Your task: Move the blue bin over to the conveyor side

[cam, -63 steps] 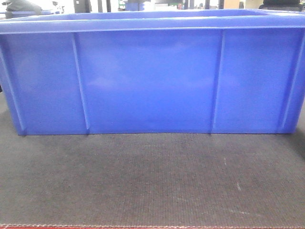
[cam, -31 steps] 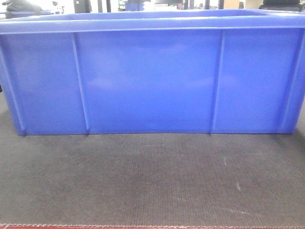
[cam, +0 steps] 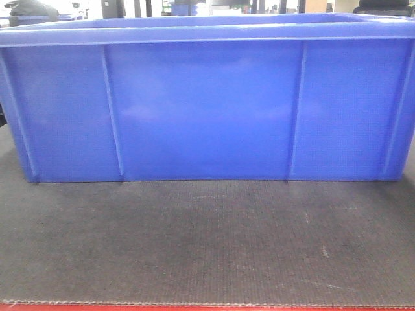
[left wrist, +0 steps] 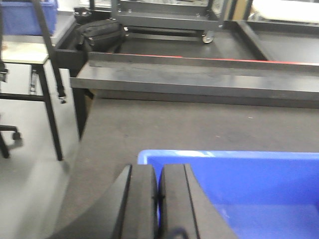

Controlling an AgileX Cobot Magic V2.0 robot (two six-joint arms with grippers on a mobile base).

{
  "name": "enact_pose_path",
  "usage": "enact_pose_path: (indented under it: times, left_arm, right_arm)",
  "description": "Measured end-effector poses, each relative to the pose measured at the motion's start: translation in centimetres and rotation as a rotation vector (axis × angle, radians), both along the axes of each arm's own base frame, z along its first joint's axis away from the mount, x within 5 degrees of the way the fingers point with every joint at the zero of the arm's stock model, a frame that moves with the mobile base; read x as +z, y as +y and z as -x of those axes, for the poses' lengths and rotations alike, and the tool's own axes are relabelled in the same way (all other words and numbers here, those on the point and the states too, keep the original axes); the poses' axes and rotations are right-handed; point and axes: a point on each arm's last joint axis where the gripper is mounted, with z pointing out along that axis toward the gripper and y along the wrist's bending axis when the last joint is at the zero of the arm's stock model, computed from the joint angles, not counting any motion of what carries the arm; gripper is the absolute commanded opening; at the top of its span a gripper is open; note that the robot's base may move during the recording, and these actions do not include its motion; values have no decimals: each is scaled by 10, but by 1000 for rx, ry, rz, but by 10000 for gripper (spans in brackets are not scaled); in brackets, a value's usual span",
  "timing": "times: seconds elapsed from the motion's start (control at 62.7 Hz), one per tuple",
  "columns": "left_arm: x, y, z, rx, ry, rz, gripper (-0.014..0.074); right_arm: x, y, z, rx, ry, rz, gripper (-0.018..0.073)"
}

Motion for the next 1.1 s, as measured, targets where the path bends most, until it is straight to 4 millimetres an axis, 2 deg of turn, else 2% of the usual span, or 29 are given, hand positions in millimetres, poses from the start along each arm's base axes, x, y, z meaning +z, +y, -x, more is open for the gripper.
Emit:
enact_pose_path:
  times: [0.064, 0.207, 0.335, 0.462, 0.59, 0.686, 0.797, 0.909, 1.1]
  left_arm:
    - [-4, 0, 5, -13, -8, 7, 4]
    - [-22, -1, 16, -44, -30, 19, 4]
    - [-45, -1, 29, -68, -56, 22, 4]
    - [-76, 0, 44, -90, -71, 20, 4]
    - [-118, 0, 61, -120, -105, 30, 4]
    - [-143, 5, 77, -117, -152, 79, 4]
    - [-183, 16, 99, -77, -210, 131, 4]
    - [-214, 27, 120, -18, -193, 135, 4]
    - [-231, 38, 154, 53, -256, 64, 4]
  right_arm:
    - [-6, -2, 10, 0, -22, 2, -90]
    - [-32, -6, 28, -3, -32, -2, -90]
    - [-68, -9, 40, -5, -41, -5, -90]
    - [-106, -12, 52, -8, -33, -4, -90]
    - [-142, -15, 65, -10, -25, -3, -90]
    - [-170, -17, 76, -13, -16, -24, -90]
    - [-203, -20, 89, -19, -5, -76, -90]
    - [-230, -23, 102, -21, -33, -97, -90]
    - [-262, -26, 116, -22, -68, -110, -90]
